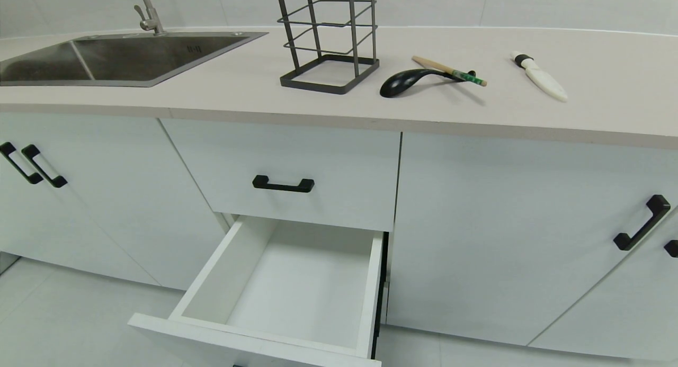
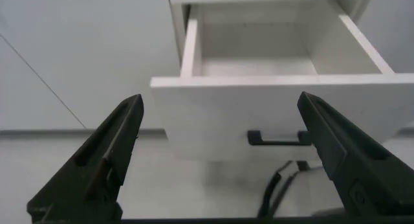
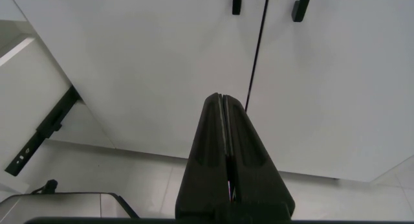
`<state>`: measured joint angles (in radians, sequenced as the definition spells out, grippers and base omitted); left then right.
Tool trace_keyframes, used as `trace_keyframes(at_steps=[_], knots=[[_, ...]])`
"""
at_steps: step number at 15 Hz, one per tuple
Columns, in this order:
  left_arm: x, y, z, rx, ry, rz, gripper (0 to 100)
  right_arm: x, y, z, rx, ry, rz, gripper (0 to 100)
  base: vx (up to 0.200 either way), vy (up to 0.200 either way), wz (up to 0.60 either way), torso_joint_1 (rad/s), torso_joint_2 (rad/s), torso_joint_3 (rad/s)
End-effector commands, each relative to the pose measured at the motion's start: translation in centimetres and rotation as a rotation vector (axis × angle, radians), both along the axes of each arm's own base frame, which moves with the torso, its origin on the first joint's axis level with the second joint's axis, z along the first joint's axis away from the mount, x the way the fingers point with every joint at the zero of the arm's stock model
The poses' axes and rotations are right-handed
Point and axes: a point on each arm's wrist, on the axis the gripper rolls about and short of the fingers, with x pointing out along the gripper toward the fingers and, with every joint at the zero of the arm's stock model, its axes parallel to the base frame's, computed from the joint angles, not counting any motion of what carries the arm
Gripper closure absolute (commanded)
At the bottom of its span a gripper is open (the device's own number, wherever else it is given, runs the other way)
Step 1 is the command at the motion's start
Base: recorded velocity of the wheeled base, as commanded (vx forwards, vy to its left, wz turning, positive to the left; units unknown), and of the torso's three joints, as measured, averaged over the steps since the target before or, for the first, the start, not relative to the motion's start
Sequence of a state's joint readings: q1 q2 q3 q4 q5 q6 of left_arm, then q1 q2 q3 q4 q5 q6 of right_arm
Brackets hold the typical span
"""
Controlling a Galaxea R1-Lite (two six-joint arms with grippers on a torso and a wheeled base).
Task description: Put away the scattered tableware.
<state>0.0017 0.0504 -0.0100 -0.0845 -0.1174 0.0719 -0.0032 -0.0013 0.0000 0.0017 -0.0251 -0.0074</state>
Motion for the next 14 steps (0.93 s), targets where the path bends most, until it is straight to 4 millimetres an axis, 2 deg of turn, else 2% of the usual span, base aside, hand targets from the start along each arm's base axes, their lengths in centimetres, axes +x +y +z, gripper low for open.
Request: trace_keyframes(at_steps=[1, 2, 4, 7, 14], knots=[[-0.2, 0.0, -0.3, 0.019, -0.033, 0.037, 0, 0.0, 0.0, 0.0, -0.003, 0.001, 0.001, 100, 0.0, 0.0, 0.0, 0.0, 0.0, 0.0], [-0.2, 0.1, -1.4, 0.018, 0.081, 0.047, 0, 0.0, 0.0, 0.0, -0.005, 0.001, 0.001, 100, 0.0, 0.0, 0.0, 0.0, 0.0, 0.0], [-0.3, 0.1, -1.2, 0.007, 0.037, 0.052, 0, 0.0, 0.0, 0.0, -0.005, 0.001, 0.001, 100, 0.0, 0.0, 0.0, 0.0, 0.0, 0.0], [-0.3, 0.1, -1.1, -0.015, 0.038, 0.048, 0, 0.0, 0.0, 0.0, -0.003, 0.001, 0.001, 100, 0.0, 0.0, 0.6, 0.004, 0.0, 0.004], [-0.3, 0.1, -1.2, -0.026, 0.042, 0.051, 0, 0.0, 0.0, 0.0, -0.002, 0.001, -0.001, 100, 0.0, 0.0, 0.0, 0.0, 0.0, 0.0]])
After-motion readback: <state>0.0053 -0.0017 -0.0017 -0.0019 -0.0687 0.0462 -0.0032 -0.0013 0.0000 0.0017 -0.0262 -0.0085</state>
